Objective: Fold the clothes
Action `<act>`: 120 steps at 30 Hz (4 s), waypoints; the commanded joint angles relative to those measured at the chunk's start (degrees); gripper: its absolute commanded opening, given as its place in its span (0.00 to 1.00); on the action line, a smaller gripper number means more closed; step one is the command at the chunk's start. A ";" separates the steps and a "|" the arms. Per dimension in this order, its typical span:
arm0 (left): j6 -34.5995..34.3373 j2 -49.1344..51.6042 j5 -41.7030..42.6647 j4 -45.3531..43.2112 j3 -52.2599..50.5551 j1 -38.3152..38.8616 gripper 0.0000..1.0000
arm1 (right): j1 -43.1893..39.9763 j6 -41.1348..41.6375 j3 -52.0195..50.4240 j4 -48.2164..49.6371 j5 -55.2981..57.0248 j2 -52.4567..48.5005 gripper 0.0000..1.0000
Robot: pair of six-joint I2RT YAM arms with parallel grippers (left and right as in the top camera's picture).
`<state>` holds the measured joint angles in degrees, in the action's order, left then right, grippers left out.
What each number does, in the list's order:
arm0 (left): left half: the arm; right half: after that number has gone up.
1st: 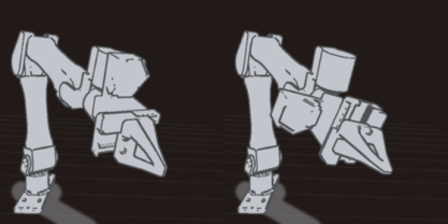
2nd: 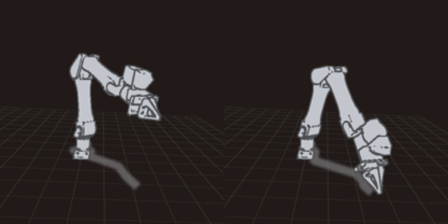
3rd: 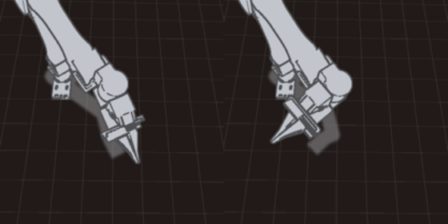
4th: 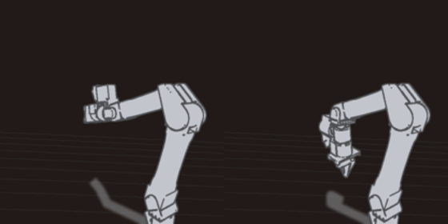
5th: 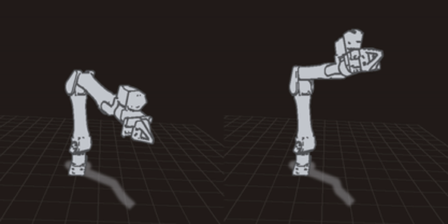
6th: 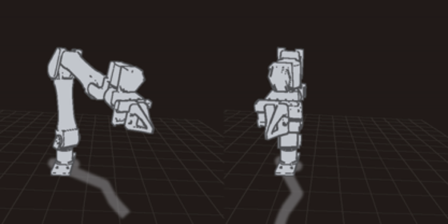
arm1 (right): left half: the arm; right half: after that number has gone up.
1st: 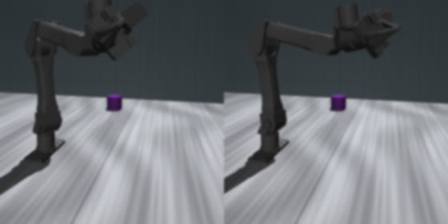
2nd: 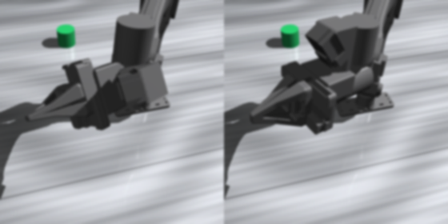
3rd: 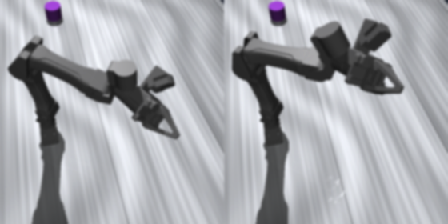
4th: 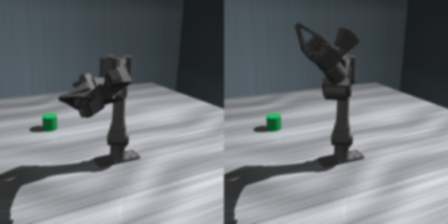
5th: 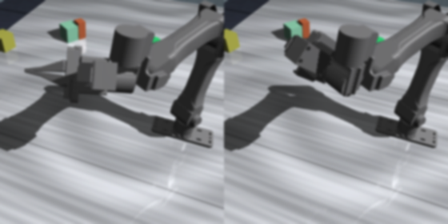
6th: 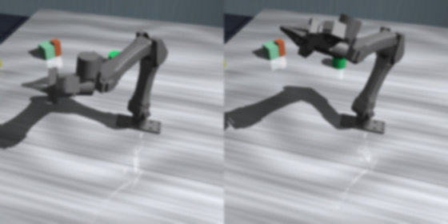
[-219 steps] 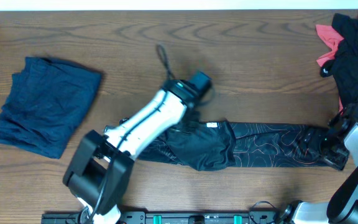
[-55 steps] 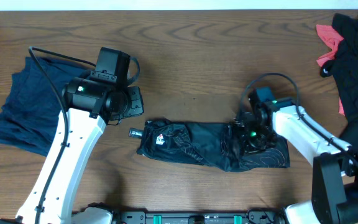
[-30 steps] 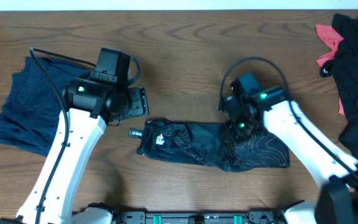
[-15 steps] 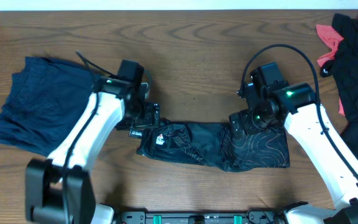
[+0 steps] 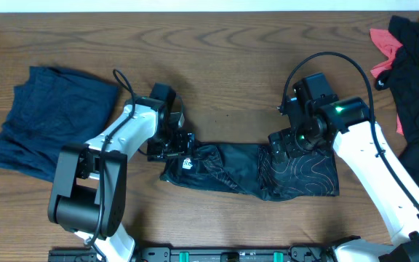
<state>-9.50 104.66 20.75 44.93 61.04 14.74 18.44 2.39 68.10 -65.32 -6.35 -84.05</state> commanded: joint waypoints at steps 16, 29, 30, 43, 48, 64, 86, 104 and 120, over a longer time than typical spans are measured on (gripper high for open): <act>-1.70 0.50 2.38 -8.13 -5.51 3.82 0.19 | -0.46 0.79 0.13 -0.37 2.10 0.09 0.99; -1.68 -8.02 -11.32 1.11 4.24 -8.35 0.06 | -5.22 5.92 0.13 -1.36 8.09 0.07 0.99; -1.68 -8.48 -12.15 1.79 5.20 -9.62 0.06 | -5.68 5.92 0.13 -1.40 8.09 0.07 0.99; -1.79 -9.20 -2.73 18.01 23.34 -6.32 0.06 | -6.91 5.68 0.13 -1.31 8.74 0.07 0.99; -4.28 -8.13 -1.92 17.59 23.26 5.01 0.07 | -6.93 5.66 0.13 -1.36 8.74 0.07 0.99; -6.56 -0.94 -4.07 13.92 23.23 23.96 0.55 | -6.91 4.59 0.13 -1.36 8.70 0.07 0.99; -2.60 -5.68 -12.04 13.75 22.32 -3.39 0.70 | 11.58 -7.41 -0.09 5.42 -17.18 -8.94 0.99; -2.62 -3.56 -10.75 14.69 22.34 -9.81 0.70 | 25.92 10.32 -0.04 14.21 0.07 -24.70 0.12; -2.62 -3.56 -10.69 17.11 22.32 -9.68 0.70 | 17.81 17.51 0.55 4.68 16.46 -13.97 0.02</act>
<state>-13.04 101.06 10.11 61.45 83.55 5.04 38.09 18.46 68.88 -60.40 6.66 -96.99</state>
